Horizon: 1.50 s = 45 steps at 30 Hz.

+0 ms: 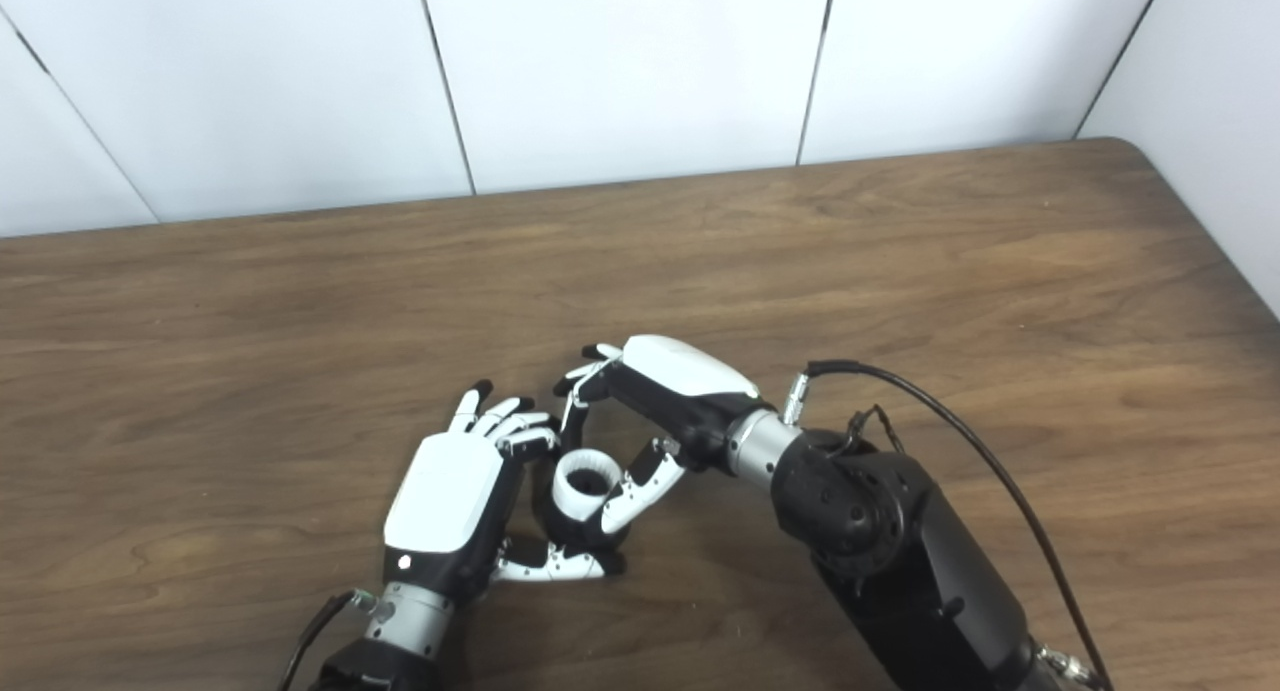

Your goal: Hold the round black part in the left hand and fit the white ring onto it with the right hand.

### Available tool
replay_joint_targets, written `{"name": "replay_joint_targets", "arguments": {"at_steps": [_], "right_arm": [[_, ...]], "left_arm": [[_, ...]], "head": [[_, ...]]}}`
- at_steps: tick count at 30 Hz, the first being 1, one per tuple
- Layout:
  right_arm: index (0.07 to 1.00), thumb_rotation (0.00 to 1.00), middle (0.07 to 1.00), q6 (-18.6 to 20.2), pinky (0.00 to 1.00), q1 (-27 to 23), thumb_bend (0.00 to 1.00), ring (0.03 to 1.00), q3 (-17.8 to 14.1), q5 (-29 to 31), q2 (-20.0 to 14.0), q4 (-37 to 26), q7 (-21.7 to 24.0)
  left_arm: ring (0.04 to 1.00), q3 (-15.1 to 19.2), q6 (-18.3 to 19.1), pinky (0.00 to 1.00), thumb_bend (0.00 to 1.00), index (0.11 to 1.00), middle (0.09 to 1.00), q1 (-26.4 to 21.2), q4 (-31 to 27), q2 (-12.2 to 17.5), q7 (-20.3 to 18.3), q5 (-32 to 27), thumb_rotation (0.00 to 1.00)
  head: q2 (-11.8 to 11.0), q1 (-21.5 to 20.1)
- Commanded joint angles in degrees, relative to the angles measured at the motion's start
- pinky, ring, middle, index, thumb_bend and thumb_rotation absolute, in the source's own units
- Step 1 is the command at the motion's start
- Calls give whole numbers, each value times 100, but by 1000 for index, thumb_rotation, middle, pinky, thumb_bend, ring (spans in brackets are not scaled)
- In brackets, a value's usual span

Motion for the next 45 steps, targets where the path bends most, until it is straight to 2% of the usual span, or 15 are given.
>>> {"name": "replay_joint_targets", "arguments": {"at_steps": [1, 14, 27, 28, 29, 31, 37, 45], "right_arm": [[483, 131, 853, -92, 1000, -84, 523, 987, -4, -10, -9, -78, -120], [482, 131, 842, -258, 1000, 46, 524, 976, 119, -46, 73, -45, -369], [491, 144, 853, -231, 1000, 20, 525, 975, 183, -150, -79, -33, -333], [548, 163, 856, -246, 1000, 24, 732, 975, 172, -138, -85, -25, -349], [590, 189, 859, -257, 1000, 27, 883, 976, 165, -129, -89, -20, -361], [619, 218, 866, -252, 1000, 26, 967, 977, 157, -130, -97, -34, -360], [667, 248, 889, -212, 1000, 10, 1000, 983, 150, -176, -104, -61, -358], [654, 237, 893, -220, 1000, 1, 1000, 988, 106, -146, -138, -82, -352]], "left_arm": [[873, -54, 13, 1000, 524, 484, 767, -25, 12, -23, -83, 81, 55], [875, -66, 23, 1000, 524, 484, 767, -13, -10, -34, -102, 81, 54], [874, -78, -15, 1000, 524, 484, 766, -27, 57, -24, -14, 66, 54], [872, -82, -35, 1000, 524, 484, 764, -32, 72, -16, 9, 62, 54], [871, -86, -48, 1000, 524, 484, 764, -35, 82, -11, 25, 59, 54], [873, -88, -49, 1000, 524, 484, 766, -34, 77, -7, 18, 48, 54], [874, -85, -70, 1000, 524, 484, 768, -33, 80, -2, 45, 22, 54], [877, -72, -17, 1000, 524, 483, 769, -20, 20, -6, -39, 28, 55]], "head": [[11, -11], [15, 1], [-7, -9], [-7, -8], [-7, -8], [-7, -8], [-7, -8], [19, -42]]}}
